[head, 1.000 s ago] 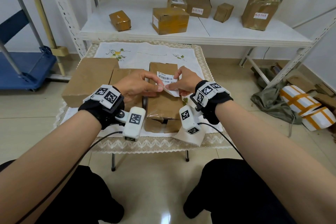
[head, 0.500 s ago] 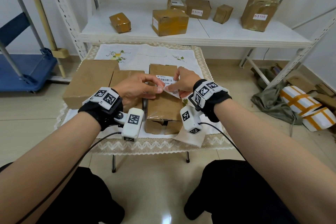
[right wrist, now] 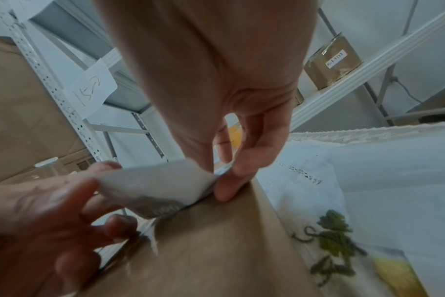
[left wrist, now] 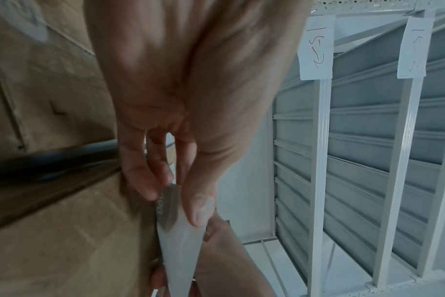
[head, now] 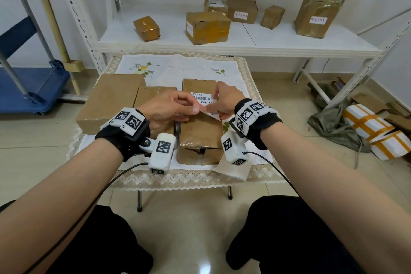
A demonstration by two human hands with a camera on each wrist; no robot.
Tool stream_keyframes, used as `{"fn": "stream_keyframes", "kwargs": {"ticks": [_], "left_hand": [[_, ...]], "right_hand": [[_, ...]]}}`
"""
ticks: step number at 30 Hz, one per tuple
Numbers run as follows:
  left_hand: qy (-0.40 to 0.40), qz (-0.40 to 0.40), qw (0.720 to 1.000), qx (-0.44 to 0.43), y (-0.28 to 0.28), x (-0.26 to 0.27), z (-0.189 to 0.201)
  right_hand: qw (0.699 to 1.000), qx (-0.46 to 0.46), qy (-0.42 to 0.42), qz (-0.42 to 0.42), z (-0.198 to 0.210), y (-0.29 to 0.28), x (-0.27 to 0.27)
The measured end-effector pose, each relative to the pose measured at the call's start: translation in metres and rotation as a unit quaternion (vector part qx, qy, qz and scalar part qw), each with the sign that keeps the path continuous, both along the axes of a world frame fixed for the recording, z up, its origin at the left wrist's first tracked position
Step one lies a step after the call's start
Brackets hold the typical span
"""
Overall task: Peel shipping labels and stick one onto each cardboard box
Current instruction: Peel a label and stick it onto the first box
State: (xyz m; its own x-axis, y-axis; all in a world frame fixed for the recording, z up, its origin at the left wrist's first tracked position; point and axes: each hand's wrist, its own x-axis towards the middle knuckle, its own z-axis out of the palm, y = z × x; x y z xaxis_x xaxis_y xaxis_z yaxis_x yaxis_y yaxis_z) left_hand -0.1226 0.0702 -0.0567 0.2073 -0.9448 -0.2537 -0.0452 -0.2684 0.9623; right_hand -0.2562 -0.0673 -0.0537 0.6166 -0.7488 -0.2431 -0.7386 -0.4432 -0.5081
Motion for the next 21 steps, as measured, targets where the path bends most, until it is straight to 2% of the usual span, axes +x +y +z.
{"fn": "stream_keyframes", "kwargs": {"ticks": [7, 12, 15, 18, 21], "left_hand": [[0.001, 0.021, 1.000, 0.005, 0.001, -0.003, 0.001], [-0.011, 0.019, 1.000, 0.011, 0.002, -0.003, 0.002], [-0.016, 0.010, 1.000, 0.011, 0.003, -0.001, 0.001], [-0.020, 0.002, 1.000, 0.007, 0.004, 0.001, 0.000], [-0.035, -0.006, 0.999, 0.001, 0.003, 0.002, -0.001]], "right_hand": [[1.000, 0.022, -0.020, 0.005, -0.008, -0.008, -0.005], [0.999, -0.017, -0.011, 0.025, -0.012, -0.014, -0.007], [0.996, -0.040, -0.080, 0.015, -0.011, -0.016, -0.002], [0.978, -0.062, -0.197, -0.021, -0.011, -0.013, 0.008], [0.959, -0.100, -0.265, 0.001, -0.013, -0.006, 0.017]]}}
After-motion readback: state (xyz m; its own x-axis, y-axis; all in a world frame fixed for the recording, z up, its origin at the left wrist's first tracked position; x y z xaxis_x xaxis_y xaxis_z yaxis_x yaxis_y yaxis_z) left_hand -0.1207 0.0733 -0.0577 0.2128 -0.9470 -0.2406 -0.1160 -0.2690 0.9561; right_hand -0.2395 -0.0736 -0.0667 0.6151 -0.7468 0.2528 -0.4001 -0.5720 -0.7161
